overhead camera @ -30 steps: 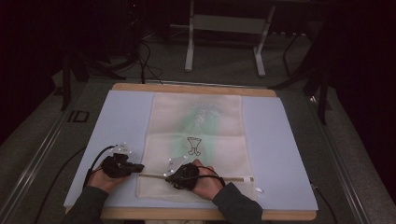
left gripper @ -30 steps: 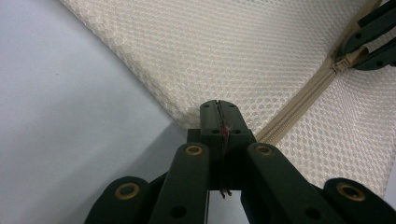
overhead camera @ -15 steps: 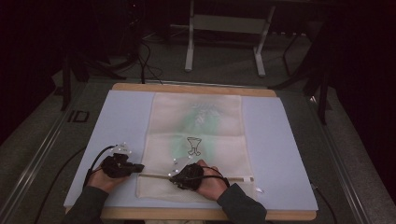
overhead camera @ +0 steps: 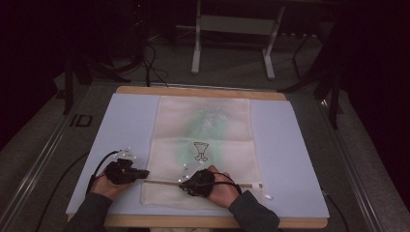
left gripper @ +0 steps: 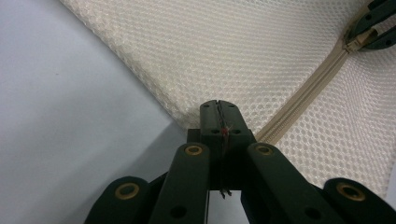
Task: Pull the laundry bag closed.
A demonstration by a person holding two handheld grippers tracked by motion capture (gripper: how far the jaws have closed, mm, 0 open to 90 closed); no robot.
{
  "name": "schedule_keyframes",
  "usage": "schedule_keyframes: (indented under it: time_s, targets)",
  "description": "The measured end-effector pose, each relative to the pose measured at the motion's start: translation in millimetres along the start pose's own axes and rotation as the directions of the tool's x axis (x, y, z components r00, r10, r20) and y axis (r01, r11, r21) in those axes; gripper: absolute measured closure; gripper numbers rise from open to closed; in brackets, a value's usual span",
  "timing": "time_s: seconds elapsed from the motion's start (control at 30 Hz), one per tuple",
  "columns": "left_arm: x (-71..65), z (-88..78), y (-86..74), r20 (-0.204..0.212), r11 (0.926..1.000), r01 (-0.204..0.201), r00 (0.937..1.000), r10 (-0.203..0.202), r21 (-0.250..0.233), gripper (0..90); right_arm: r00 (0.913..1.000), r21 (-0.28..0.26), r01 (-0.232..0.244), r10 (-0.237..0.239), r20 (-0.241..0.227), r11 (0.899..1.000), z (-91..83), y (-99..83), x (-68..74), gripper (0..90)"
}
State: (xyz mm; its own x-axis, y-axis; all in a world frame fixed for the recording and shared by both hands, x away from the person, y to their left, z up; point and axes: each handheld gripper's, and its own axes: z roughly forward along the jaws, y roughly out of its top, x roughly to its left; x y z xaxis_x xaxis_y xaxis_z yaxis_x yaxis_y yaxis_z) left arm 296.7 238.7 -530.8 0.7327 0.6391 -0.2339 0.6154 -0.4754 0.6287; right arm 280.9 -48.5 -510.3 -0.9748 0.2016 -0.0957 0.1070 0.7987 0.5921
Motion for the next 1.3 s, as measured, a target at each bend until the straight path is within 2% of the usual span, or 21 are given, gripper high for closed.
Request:
schedule_keyframes:
  time_s: [1.3]
  targets:
    - [0.0,0.0,0.0,0.001,1.0,0.002,1.0,-0.002,0.0,90.0,0.9996,0.016,-0.023,0.023,0.018,1.0,-16.2,-19.2,-3.2,82.1]
